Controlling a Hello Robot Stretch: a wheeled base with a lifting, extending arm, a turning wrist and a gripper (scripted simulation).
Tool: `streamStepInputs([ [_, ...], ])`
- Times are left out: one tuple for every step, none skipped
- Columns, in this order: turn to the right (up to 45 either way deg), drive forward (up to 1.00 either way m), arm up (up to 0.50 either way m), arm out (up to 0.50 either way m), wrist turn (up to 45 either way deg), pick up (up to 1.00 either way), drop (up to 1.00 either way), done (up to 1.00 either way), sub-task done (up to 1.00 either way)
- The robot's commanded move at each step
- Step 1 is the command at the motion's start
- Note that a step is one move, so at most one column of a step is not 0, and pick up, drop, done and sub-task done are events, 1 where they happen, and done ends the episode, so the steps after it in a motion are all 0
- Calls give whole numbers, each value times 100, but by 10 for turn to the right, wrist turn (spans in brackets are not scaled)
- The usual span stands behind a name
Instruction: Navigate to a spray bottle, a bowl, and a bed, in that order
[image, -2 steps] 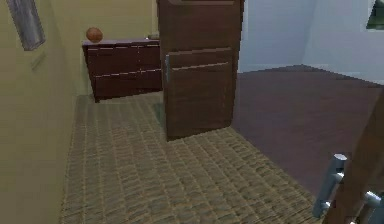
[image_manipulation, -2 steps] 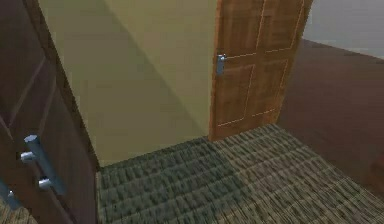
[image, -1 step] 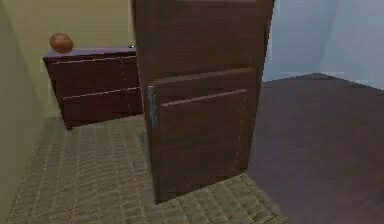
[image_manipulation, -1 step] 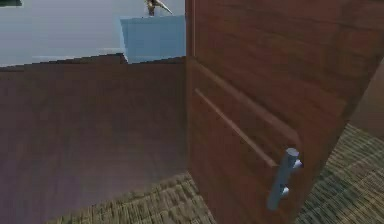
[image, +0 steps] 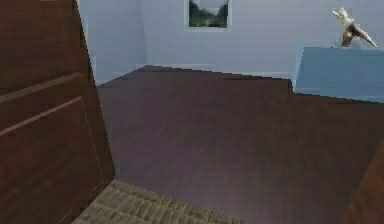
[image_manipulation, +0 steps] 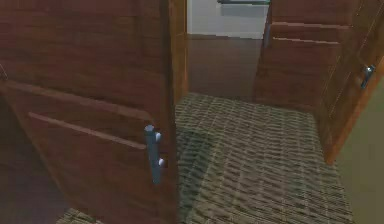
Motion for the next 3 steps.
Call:
streamStepInputs([
  [180, 0, 0, 0, 0, 0, 0, 0, 0],
  [0, 40, 0, 0, 0, 0, 0, 0, 0],
  [30, 0, 0, 0, 0, 0, 0, 0, 0],
])
